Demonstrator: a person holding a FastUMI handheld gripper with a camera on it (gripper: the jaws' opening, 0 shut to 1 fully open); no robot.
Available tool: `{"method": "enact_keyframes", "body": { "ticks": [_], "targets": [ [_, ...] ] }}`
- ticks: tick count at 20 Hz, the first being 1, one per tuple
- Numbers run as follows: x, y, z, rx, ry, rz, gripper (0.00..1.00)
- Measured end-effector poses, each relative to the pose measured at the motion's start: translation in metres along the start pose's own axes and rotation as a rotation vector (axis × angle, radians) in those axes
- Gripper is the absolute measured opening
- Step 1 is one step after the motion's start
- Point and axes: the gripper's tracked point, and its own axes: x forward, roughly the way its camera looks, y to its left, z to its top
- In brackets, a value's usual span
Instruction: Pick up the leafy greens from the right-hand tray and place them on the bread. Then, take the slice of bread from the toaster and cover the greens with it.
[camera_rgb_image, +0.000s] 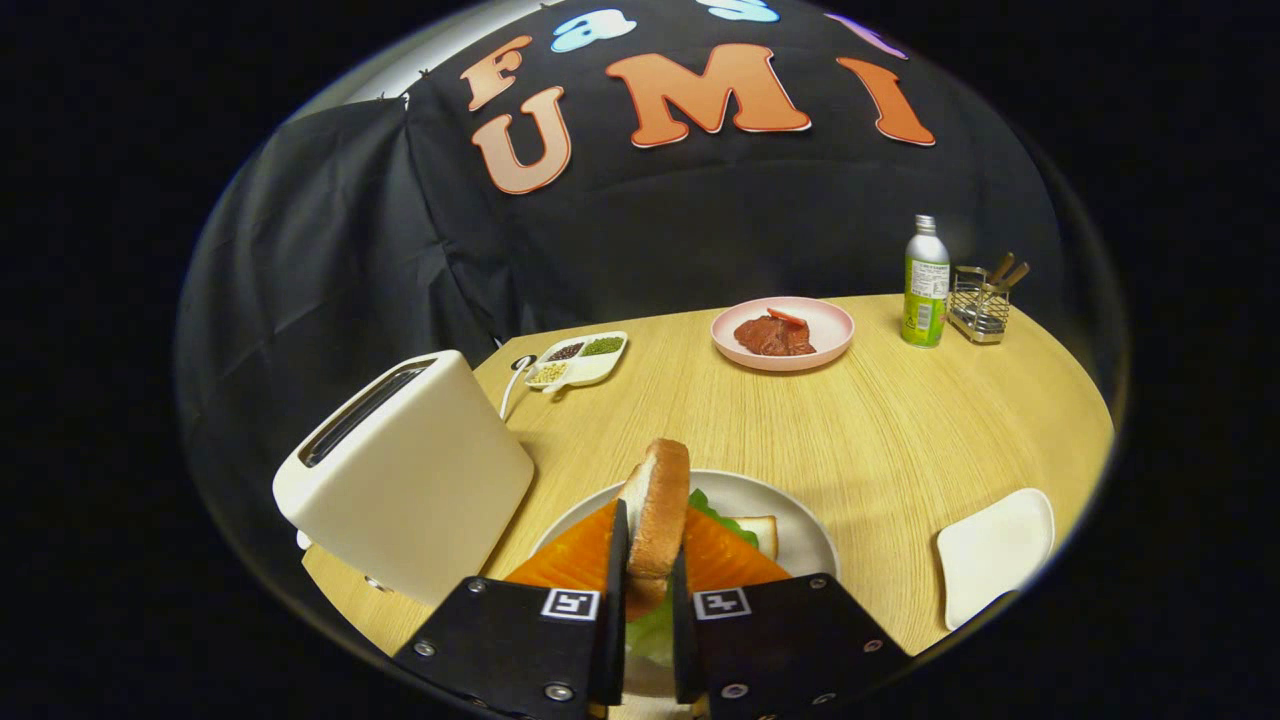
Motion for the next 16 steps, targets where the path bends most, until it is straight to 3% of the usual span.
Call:
{"method": "enact_keyframes", "body": {
  "ticks": [6, 9, 10, 13, 16],
  "targets": [
    [0.000, -0.029, -0.005, 0.003, 0.009, -0.069, 0.40],
    [-0.006, -0.054, 0.001, -0.050, -0.024, -0.169, 0.61],
    [-0.010, -0.059, 0.004, -0.051, -0.032, -0.183, 0.63],
    [-0.026, -0.077, 0.011, -0.051, -0.061, -0.226, 0.90],
    [-0.051, -0.097, 0.019, -0.075, -0.104, -0.279, 0.98]
  ]
}}
